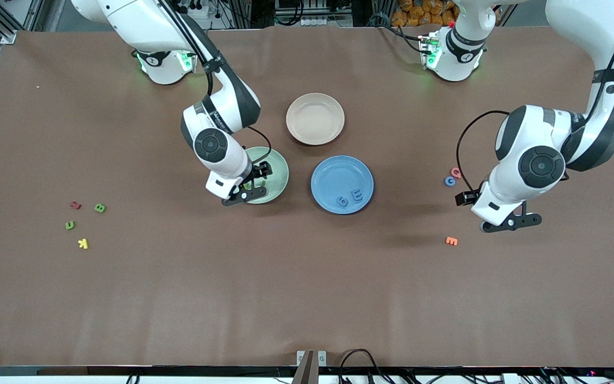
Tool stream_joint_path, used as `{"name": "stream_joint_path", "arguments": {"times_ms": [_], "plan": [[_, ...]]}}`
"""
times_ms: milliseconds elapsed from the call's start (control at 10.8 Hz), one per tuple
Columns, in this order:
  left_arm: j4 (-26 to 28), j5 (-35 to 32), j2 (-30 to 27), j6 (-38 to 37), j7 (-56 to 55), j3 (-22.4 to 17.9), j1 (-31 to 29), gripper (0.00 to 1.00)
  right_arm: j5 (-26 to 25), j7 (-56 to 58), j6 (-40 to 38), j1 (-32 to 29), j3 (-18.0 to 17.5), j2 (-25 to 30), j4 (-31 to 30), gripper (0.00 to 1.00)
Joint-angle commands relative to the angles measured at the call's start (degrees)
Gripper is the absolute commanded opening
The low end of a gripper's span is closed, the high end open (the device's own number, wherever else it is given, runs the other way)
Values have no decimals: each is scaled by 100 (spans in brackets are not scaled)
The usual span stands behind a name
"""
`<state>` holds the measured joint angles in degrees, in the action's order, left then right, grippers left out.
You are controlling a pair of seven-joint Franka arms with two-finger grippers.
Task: Sort letters by color into matching plates
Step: 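Move the right gripper to the green B while the left gripper reaches blue X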
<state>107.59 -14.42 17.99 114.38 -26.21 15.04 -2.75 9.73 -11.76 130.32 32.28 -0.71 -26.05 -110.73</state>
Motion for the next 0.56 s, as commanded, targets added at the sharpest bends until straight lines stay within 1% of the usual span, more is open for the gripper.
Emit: {"name": "stream_joint_path", "arguments": {"times_ms": [0, 93, 185, 278, 370, 463], "plan": [[805, 159, -445, 408, 519, -360, -32, 100, -349, -46, -244, -492, -26, 232, -10, 100], [1025, 168, -489, 575, 537, -509, -41, 100, -393, -37, -244, -703, -26, 267, -1, 100], [1175, 264, -498, 750, 529, -563, -41, 100, -524, -11, -253, -923, -26, 285, -1, 100], [1315, 473, -499, 978, 537, -728, -33, 100, -629, 50, -236, -1151, -26, 276, 16, 100], [1517, 493, -507, 1259, 538, -843, -24, 100, -657, 173, -227, -1441, -34, 276, 43, 100], [1728, 502, -507, 1593, 529, -871, -24, 100, -657, 374, -227, -1705, -43, 293, 43, 100]]}}
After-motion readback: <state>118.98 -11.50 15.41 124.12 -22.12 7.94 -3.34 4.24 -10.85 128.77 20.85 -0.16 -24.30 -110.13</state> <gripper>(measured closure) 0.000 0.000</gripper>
